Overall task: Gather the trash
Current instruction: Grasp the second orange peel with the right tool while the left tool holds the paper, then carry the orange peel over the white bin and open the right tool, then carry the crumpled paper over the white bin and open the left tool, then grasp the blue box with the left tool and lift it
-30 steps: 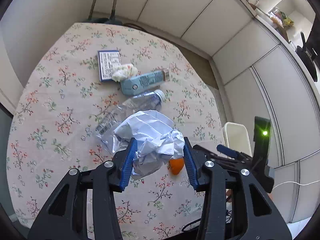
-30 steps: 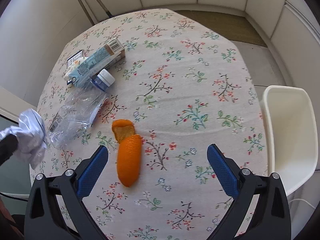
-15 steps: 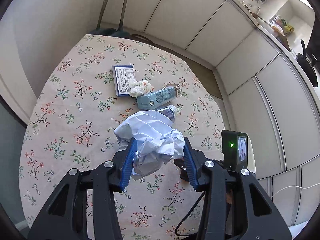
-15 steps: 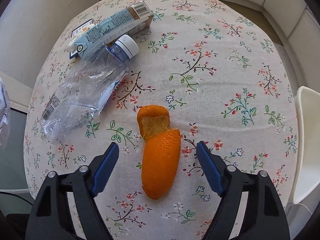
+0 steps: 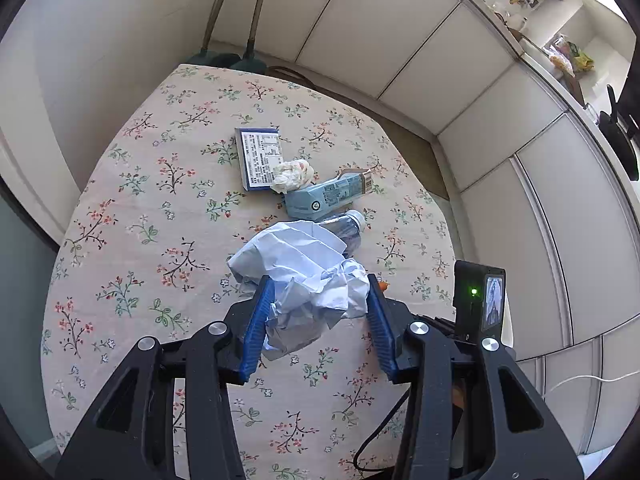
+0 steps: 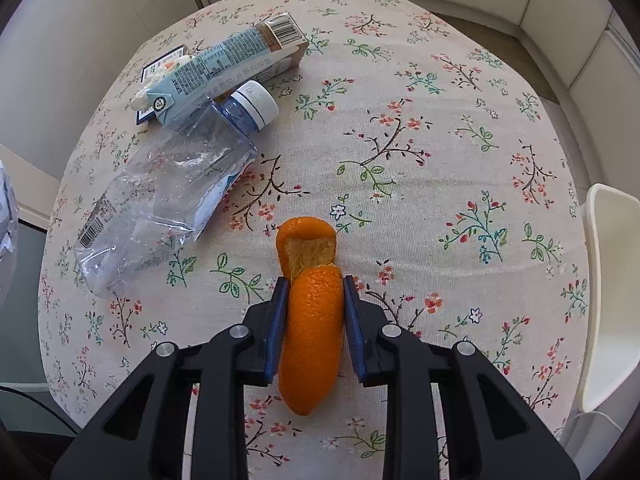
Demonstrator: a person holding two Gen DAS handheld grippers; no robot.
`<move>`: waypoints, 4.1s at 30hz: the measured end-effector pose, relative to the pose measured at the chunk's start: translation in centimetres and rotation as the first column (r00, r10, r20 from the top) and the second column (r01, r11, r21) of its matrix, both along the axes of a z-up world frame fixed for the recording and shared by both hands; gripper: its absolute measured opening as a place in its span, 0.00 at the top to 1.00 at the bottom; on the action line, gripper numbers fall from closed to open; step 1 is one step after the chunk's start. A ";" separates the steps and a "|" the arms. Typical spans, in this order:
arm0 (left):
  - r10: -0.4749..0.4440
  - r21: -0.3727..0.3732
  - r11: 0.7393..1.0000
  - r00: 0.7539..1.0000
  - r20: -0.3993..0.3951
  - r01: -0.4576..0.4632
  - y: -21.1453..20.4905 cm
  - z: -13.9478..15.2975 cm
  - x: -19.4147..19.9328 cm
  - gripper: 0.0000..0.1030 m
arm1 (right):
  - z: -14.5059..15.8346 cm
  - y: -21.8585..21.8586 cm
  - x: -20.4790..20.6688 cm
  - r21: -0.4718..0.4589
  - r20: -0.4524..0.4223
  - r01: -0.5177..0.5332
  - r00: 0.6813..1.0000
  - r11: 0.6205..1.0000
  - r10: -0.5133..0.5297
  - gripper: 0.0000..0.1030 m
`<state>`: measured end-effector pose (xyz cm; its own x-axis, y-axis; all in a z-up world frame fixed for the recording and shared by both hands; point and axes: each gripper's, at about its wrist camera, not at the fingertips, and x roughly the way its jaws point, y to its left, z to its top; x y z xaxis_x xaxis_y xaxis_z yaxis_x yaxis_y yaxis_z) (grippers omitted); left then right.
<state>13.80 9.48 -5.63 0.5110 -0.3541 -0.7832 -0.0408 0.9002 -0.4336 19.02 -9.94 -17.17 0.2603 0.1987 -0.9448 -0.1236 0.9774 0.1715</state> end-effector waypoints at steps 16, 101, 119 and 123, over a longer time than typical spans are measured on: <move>-0.012 -0.012 1.000 1.000 0.018 0.012 -1.3 0.2 0.7 0.58 | 8.3 -4.4 -1.4 0.064 0.231 0.060 0.970 0.996 -0.073 0.75; -0.268 0.329 0.926 0.935 0.232 0.183 -31.3 3.7 3.5 0.09 | 15.7 -30.6 -10.6 -0.031 0.601 0.680 0.599 0.733 -0.530 0.06; 0.024 0.305 0.950 0.993 0.116 -0.059 -12.4 0.3 5.5 0.09 | 14.5 -13.1 -3.7 -0.137 0.571 0.389 0.782 0.911 -0.248 0.06; 0.119 0.293 0.947 0.990 0.070 -0.134 -7.5 -1.7 7.1 0.09 | 13.5 -9.5 -2.5 -0.161 0.544 0.320 0.818 0.934 -0.186 0.06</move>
